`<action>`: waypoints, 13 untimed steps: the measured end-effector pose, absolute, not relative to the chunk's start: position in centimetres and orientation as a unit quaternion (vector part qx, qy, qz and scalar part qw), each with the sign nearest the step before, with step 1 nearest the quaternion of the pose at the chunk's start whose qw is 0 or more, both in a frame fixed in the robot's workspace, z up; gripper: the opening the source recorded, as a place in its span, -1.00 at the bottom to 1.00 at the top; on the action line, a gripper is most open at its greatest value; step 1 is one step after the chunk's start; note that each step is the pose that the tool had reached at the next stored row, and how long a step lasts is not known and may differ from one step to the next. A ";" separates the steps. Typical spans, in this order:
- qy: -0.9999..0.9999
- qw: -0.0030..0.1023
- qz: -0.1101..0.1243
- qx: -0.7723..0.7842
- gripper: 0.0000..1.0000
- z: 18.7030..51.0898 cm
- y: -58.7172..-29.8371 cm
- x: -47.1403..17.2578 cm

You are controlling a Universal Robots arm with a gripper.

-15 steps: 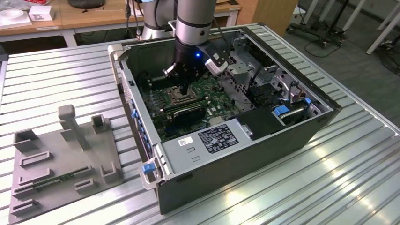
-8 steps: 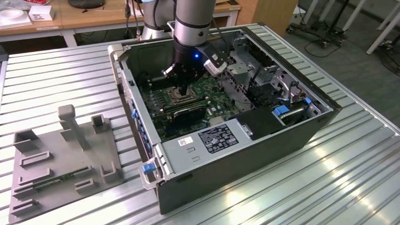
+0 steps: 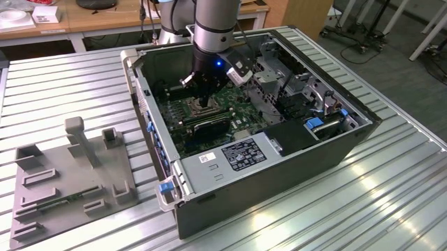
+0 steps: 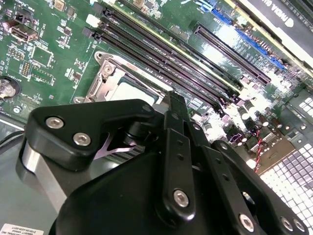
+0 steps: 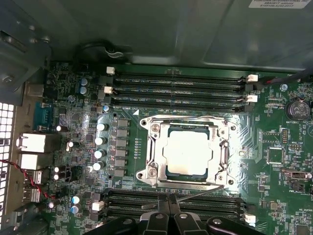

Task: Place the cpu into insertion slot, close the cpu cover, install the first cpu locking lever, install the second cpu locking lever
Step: 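Install the second cpu locking lever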

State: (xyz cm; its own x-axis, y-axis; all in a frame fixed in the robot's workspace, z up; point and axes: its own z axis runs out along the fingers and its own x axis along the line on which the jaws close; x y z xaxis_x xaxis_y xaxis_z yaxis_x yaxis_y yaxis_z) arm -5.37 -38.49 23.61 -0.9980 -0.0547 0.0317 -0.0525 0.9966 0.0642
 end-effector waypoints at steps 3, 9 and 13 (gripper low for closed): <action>-0.999 0.017 -0.032 0.027 -0.79 23.6 -38.5 -5.4; -0.999 0.017 -0.032 0.027 -0.79 23.2 -38.5 -5.4; -0.999 0.017 -0.031 0.027 -0.79 23.2 -38.5 -5.4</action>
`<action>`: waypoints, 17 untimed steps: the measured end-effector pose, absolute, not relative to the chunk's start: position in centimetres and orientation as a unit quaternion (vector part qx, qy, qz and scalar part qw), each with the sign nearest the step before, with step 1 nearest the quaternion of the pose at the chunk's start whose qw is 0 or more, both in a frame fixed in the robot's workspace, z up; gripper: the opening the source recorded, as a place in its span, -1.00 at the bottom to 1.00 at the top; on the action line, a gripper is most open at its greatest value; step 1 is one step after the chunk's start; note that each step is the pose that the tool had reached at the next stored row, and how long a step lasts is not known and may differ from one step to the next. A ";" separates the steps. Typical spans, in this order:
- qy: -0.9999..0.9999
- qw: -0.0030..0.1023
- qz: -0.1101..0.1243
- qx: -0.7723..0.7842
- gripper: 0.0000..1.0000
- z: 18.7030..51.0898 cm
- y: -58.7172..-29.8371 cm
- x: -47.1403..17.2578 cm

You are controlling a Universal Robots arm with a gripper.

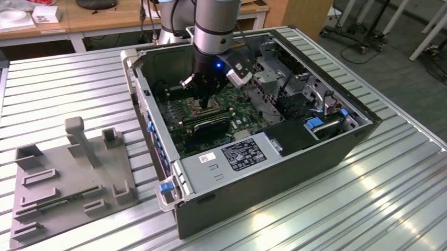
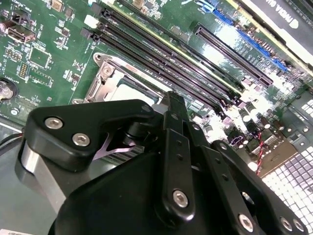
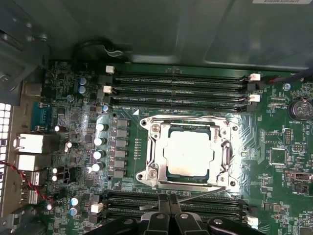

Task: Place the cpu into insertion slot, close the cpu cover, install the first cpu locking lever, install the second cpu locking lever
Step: 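Install the second cpu locking lever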

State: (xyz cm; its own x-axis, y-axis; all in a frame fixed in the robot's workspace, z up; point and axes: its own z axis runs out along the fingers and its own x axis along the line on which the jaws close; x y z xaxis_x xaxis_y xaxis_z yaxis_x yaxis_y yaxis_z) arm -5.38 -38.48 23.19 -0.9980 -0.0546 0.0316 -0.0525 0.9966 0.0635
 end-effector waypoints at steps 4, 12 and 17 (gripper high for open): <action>-0.999 0.017 -0.030 0.027 -0.79 23.2 -38.5 -5.4; -0.999 0.017 -0.030 0.027 -0.79 22.7 -38.5 -5.7; -0.999 0.017 -0.030 0.027 -0.79 22.7 -38.5 -5.7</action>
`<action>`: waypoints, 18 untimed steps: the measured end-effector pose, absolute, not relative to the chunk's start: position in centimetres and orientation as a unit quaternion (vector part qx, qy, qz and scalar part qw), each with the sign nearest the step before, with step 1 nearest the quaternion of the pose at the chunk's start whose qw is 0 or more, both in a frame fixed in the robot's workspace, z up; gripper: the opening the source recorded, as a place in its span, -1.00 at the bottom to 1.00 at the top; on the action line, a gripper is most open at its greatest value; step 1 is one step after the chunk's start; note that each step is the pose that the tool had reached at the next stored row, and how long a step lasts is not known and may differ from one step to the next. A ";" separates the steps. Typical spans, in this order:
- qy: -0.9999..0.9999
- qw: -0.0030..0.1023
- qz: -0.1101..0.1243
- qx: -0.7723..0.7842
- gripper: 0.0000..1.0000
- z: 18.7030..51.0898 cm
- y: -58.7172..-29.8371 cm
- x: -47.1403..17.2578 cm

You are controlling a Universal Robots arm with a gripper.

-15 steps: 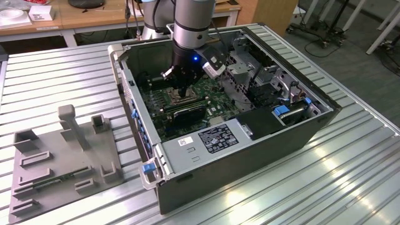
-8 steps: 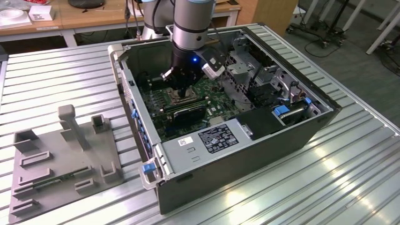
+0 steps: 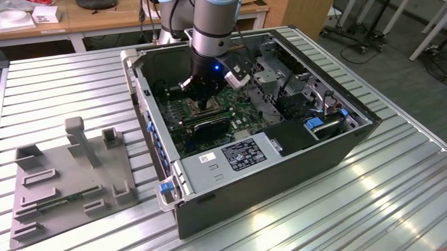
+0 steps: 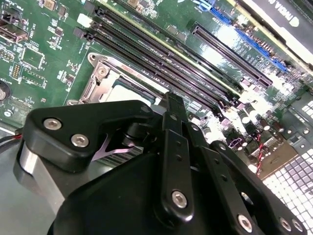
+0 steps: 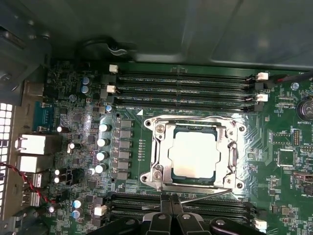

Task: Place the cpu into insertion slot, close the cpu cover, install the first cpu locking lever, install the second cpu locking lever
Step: 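Install the second cpu locking lever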

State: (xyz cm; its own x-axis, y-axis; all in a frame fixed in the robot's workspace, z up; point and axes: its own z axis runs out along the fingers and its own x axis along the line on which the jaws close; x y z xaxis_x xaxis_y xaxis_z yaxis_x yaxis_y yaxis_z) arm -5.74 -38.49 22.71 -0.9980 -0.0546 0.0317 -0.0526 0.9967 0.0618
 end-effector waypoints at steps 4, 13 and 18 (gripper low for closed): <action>-0.999 0.017 -0.031 0.027 -0.79 22.5 -38.5 -6.0; -0.999 0.017 -0.031 0.027 -0.79 21.9 -38.5 -6.7; -0.999 0.017 -0.031 0.027 -0.79 21.4 -38.5 -7.0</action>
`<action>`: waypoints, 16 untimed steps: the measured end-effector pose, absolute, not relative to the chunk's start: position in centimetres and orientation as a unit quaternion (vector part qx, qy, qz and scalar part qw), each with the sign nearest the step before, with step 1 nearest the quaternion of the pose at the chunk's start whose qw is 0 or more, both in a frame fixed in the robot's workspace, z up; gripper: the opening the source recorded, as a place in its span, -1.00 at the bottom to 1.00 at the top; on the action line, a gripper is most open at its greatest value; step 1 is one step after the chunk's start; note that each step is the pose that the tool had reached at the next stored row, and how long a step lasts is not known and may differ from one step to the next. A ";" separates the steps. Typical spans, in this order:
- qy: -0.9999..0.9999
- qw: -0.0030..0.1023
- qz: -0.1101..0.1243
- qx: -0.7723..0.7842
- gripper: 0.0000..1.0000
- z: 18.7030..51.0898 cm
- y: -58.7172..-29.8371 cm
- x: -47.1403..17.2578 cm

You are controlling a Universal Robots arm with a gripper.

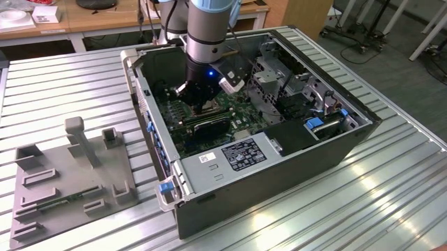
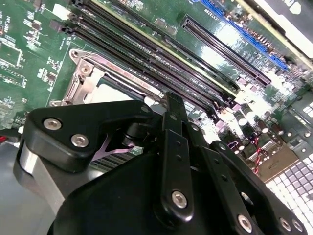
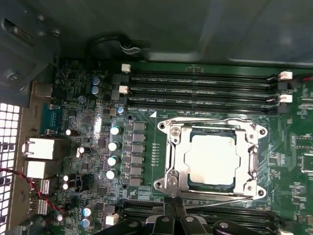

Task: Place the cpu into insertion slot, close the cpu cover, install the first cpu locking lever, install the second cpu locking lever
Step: 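Install the second cpu locking lever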

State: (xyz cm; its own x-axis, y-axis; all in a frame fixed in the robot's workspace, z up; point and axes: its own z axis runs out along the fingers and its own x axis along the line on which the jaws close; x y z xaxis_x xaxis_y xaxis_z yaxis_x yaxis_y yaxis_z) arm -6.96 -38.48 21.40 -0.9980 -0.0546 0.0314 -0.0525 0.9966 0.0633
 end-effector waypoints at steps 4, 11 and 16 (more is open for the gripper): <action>-0.999 0.017 -0.031 0.027 -0.79 21.1 -38.5 -7.0; -0.999 0.017 -0.031 0.026 -0.79 20.8 -38.5 -7.4; -0.999 0.017 -0.031 0.026 -0.79 20.7 -38.4 -7.5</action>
State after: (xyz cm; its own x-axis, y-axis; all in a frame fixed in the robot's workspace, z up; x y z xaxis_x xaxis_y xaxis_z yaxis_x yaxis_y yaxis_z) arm -7.50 -38.37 20.65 -0.9981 -0.0521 0.0315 -0.0500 0.9967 0.0632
